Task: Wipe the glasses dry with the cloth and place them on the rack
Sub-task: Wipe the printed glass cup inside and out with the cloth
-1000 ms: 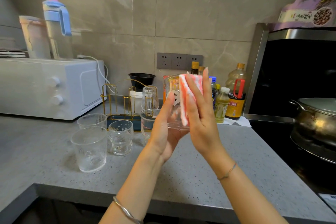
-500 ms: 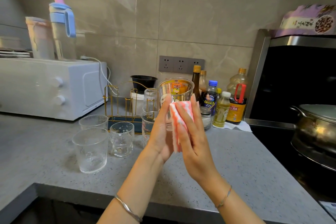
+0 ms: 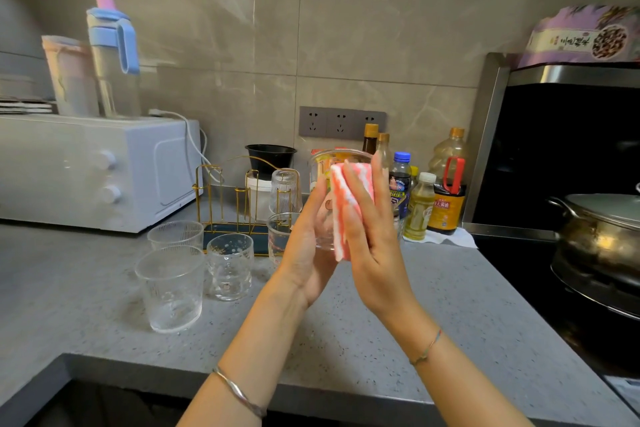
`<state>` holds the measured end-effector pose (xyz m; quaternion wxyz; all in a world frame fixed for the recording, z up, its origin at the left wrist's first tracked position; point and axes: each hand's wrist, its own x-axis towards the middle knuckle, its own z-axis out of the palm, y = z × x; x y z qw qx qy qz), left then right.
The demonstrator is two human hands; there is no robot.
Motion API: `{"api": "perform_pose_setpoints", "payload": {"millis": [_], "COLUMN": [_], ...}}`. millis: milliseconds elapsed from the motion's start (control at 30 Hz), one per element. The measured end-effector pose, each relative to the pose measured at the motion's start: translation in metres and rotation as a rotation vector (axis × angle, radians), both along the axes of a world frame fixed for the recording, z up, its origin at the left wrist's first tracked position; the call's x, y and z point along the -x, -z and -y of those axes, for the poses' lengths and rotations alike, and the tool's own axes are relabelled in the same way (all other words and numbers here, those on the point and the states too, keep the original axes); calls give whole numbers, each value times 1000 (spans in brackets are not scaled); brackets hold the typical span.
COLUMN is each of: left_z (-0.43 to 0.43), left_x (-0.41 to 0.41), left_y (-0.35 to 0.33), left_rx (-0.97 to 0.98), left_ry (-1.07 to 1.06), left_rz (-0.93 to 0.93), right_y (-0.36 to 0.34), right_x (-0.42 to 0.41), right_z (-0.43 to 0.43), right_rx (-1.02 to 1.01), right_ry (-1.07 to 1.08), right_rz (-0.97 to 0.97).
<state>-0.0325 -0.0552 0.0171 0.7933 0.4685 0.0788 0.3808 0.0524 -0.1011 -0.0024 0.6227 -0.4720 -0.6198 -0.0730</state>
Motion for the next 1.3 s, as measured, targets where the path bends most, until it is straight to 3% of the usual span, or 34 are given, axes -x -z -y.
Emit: {"api": "perform_pose_setpoints", "payload": {"millis": [233,433,600,867,1033,1300], "left_z": [-4,2,5,-1,-4,5], "left_x": [1,-2,-2,-4,-2,-8], "left_y": [6,11,9,6,7,12], "left_rx": [17,52,-10,69,69,-2], "left_ry": [32,74,57,67,66,30], "left_rz": [-19,22,2,77,46,21], "right_y": [15,-16,-4,35,13,-11], "right_x": [-1,-12,-6,6,1,-11], "right_z": [8,9,11,17,15,8], "right_rx": [31,-5,1,30,17,21], "right_ry": [26,58,77,-13,48,64], "right_rz": [99,28,16,13,131,33]}}
